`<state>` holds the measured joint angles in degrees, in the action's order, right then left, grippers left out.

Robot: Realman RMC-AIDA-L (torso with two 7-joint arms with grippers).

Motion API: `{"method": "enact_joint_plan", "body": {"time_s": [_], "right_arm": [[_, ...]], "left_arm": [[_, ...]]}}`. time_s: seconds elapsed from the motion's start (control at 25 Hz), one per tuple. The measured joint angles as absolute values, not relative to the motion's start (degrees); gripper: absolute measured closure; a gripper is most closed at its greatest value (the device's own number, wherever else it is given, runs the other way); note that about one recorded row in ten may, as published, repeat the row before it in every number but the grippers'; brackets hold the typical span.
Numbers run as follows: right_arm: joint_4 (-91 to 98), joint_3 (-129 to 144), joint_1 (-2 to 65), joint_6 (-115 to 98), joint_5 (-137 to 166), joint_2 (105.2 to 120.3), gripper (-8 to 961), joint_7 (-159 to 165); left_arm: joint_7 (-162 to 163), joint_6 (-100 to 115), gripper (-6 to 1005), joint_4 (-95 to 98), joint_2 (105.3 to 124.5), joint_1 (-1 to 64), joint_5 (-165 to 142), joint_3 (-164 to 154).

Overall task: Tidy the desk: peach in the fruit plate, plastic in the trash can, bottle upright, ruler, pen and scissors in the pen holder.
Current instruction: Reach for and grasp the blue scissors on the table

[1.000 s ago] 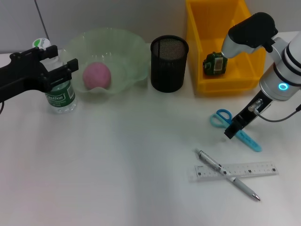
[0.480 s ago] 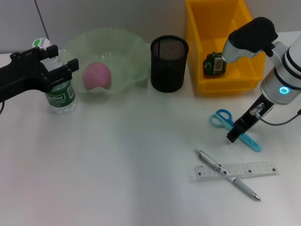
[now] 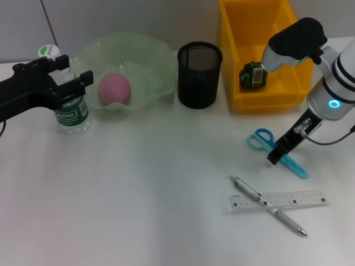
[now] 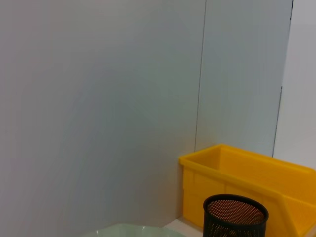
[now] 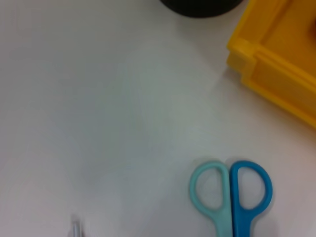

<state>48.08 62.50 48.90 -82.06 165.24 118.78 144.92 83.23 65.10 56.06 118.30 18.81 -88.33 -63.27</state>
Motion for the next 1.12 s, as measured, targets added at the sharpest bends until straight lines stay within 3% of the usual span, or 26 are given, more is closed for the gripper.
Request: {"method": "enact_joint_plan", "body": {"time_s": [1.12], "right_arm": [[46.2,63.2,50.5,-81.7,165.7,118.83,384,145.1]], "left_arm": [[83.2,65.3,336,56.1,118.16,18.9,-88.3,-63.3]]}}
